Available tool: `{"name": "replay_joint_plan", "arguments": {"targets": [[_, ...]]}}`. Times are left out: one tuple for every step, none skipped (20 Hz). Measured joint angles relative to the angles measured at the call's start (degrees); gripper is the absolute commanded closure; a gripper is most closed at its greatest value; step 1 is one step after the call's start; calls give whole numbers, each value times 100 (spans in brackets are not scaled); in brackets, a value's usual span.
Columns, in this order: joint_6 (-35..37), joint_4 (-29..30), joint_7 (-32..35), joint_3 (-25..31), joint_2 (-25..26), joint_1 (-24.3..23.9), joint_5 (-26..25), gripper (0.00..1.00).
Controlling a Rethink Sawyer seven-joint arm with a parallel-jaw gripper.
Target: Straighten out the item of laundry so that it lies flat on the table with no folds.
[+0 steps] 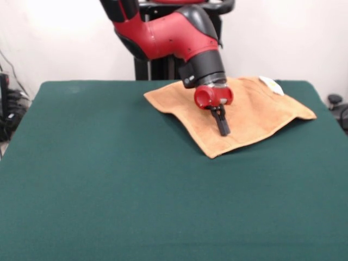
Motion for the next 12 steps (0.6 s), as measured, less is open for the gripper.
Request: {"name": "replay_joint_plan", "arguments": {"targets": [[43, 2, 0, 7, -19, 0, 0, 100], [119, 5, 0, 18, -52, -1, 0, 100], [161, 7, 0, 25, -70, -1, 0, 100], [205, 8, 0, 32, -89, -1, 1, 100], [238, 12, 0, 38, -106, -2, 1, 100], [329, 17, 0, 52, -148, -1, 4, 100], [370, 17, 0, 58, -165, -1, 4, 100], [411, 18, 0, 64, -182, -1, 4, 100], [484, 19, 0, 75, -212, -1, 4, 100], [538, 20, 0, 84, -235, 0, 5, 100], [645, 27, 0, 99, -284, 5, 19, 100], [734, 33, 0, 109, -326, 17, 42, 100]]}}
